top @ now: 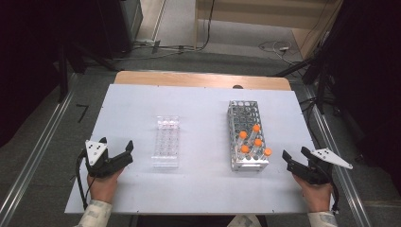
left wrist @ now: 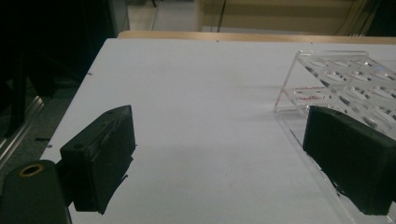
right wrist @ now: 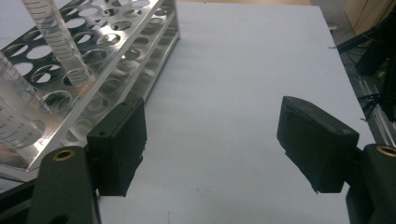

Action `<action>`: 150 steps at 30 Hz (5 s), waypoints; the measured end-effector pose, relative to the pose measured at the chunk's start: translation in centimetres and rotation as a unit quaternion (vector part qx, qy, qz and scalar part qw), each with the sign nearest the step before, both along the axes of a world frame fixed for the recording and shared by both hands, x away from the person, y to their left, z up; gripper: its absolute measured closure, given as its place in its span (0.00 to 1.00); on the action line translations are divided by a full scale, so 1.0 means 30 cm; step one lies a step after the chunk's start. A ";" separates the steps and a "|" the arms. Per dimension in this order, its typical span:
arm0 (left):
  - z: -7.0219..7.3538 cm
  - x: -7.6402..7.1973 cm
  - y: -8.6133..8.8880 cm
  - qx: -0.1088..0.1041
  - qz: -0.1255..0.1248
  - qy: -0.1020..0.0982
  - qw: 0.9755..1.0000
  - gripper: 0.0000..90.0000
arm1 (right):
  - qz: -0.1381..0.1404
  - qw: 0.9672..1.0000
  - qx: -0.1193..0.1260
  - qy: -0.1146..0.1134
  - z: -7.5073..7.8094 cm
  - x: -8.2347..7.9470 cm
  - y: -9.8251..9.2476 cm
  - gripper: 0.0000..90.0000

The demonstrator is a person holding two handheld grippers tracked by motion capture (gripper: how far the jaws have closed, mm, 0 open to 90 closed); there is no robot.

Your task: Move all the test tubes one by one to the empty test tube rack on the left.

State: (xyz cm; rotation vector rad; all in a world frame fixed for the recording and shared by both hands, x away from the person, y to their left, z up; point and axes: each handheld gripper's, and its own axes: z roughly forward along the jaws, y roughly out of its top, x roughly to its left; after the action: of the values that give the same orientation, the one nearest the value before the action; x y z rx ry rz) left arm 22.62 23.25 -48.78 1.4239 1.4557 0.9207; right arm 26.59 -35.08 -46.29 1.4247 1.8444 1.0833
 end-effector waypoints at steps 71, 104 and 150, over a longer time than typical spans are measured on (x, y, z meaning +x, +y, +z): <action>-0.008 0.007 -0.017 0.006 -0.006 0.005 1.000 0.13 | 0.150 0.989 0.008 -0.017 0.013 -0.073 0.209 0.70; -0.009 0.008 -0.019 0.006 -0.008 0.006 1.000 0.13 | 0.141 0.989 0.008 -0.050 0.090 -0.066 0.203 0.79; 0.063 0.006 -0.095 -0.027 -0.067 -0.019 0.997 0.17 | 0.271 0.961 0.027 -0.041 0.120 -0.112 0.468 0.79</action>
State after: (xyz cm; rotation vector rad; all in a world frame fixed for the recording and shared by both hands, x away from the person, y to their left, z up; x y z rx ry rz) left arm 22.79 20.40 -46.90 1.4370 1.3314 0.8142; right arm 23.23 -21.04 -42.70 0.8933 2.2195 1.4320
